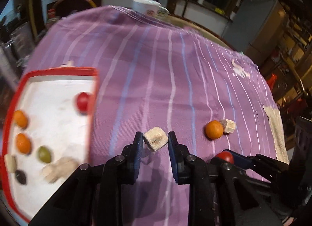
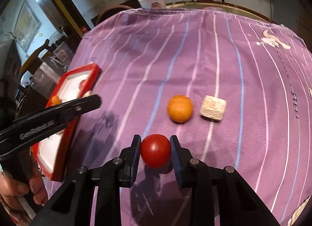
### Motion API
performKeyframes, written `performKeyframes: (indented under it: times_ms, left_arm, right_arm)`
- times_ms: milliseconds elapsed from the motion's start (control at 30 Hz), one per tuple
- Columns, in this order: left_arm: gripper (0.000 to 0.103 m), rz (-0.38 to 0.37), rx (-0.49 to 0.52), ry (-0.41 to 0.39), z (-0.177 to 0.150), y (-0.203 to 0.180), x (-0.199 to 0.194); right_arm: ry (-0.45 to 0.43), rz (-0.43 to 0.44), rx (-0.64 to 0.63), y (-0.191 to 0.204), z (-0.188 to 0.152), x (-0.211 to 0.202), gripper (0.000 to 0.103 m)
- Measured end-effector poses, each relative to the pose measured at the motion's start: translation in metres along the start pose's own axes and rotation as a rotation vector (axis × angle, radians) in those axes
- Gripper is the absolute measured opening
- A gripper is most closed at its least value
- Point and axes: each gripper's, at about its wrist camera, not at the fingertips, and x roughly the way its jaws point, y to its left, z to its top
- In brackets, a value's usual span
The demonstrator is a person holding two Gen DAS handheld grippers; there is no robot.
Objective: Organize fruits
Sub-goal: 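Carry the tomato and cube into the tray and open both tools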
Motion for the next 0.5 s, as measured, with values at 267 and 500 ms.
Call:
performKeyframes:
  times_ms: [267, 500]
  left_arm:
    - [0.025, 0.137, -0.052, -0.076, -0.03, 0.078, -0.074]
    - [0.025, 0.22, -0.143, -0.029, -0.071, 0.155, -0.09]
  right_arm:
    - [-0.01, 0.063, -0.061, 0.072, 0.005, -0.003, 0.033]
    - [0.01, 0.121, -0.183, 0.157, 0.001, 0.009, 0.033]
